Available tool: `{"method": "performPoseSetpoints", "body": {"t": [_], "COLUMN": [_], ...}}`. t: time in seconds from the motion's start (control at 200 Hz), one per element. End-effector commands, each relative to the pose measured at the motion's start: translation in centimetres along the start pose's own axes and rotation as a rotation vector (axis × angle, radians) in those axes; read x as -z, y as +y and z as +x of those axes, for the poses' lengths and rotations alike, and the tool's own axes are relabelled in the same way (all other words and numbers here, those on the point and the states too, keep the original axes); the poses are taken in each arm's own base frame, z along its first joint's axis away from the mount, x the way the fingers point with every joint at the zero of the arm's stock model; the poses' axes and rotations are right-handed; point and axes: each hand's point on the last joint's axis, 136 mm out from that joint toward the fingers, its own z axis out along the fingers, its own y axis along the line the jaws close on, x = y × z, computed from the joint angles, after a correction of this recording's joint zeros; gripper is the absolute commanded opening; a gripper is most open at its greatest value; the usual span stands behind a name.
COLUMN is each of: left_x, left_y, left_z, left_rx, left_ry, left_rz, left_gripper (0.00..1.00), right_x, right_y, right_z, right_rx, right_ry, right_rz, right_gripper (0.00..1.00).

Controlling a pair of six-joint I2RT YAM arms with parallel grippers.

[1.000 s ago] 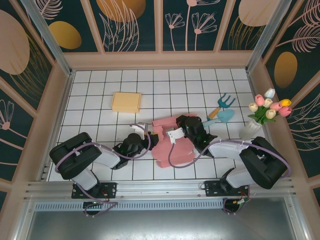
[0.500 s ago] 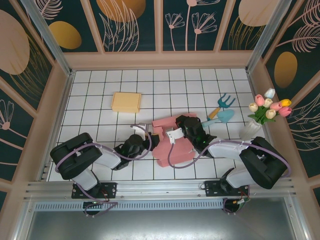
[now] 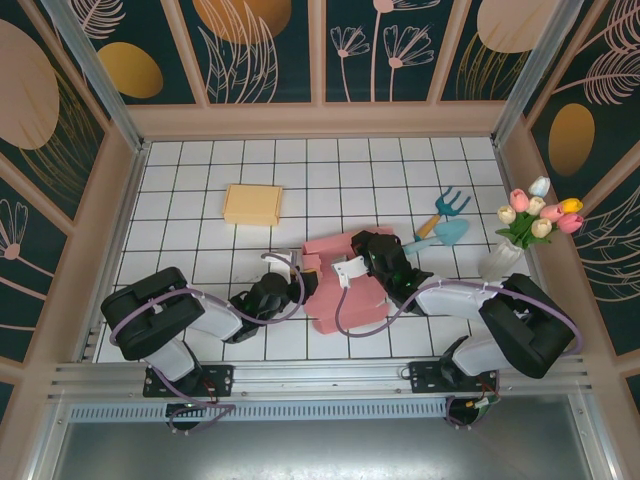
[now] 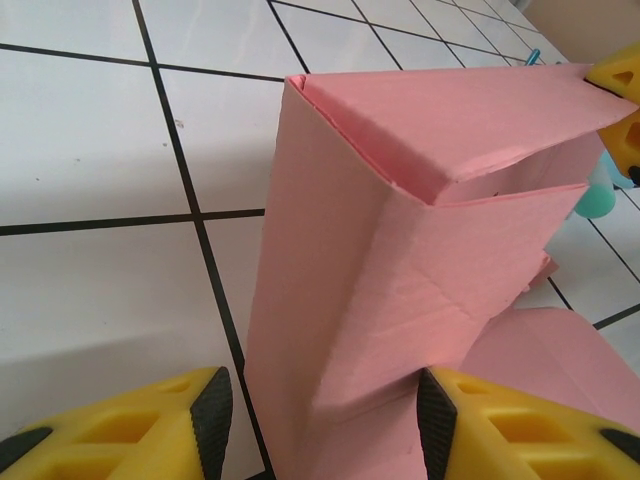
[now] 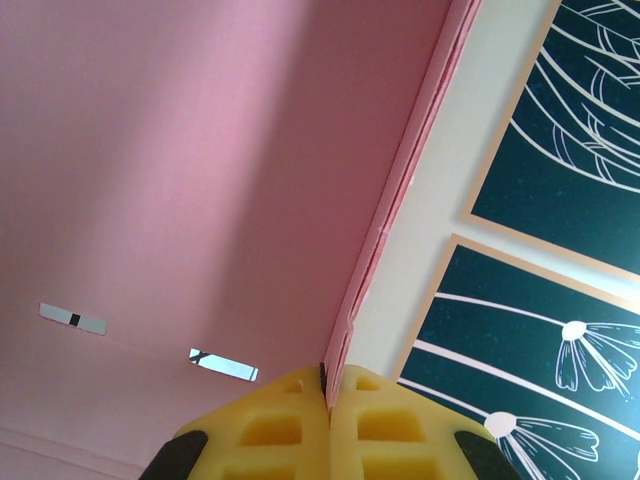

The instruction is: Fold the paper box

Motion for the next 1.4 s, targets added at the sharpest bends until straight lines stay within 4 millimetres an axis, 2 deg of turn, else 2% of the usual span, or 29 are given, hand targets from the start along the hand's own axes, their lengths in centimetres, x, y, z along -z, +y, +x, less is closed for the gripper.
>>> {"method": "performPoseSetpoints", "body": {"t": [0.0,0.25,0.365,0.651,0.691,0.841,0.921,1.256,1.396], "left_x": [0.2,-0.4,-1.3,-1.8,-2.0,-1.4,-1.1,-0.8,-0.8], "left_y": [0.3,-1.0,-0.6,2.8,3.7,5.9,6.4,5.9,4.8], "left_z": [-0.4,0.0,0.1,-1.2,-0.5,-0.6,-1.1,-3.8,-4.3], "left_rx": [0.004,-0.039,-0.047,-0.068,-0.089,-0.124,-0.163,-0.27,-0.262], "left_ry": [-0.015,-0.015,-0.016,-0.081,-0.069,-0.097,-0.117,-0.198,-0.223], "left_rz": [-0.02,-0.043,-0.09,-0.338,-0.378,-0.514,-0.558,-0.6,-0.526], "left_gripper": [0.54,0.54,0.53,0.54,0.54,0.54,0.53,0.46,0.46], "right_x": [0.3,0.2,0.3,0.5,0.5,0.6,0.6,0.4,0.4], "right_y": [2.1,2.1,2.1,2.2,2.2,2.3,2.5,3.4,3.4], "right_z": [-0.9,-1.1,-1.2,-1.3,-1.2,-1.1,-1.1,-1.2,-1.4], "right_rx": [0.028,0.021,0.023,0.023,0.022,0.018,0.019,0.017,0.005], "right_ry": [-0.032,-0.037,-0.04,-0.041,-0.039,-0.037,-0.037,-0.039,-0.05], "right_rz": [-0.078,-0.079,-0.079,-0.084,-0.084,-0.092,-0.098,-0.138,-0.141], "right_gripper": [0.0,0.0,0.0,0.0,0.0,0.0,0.0,0.0,0.0]}}
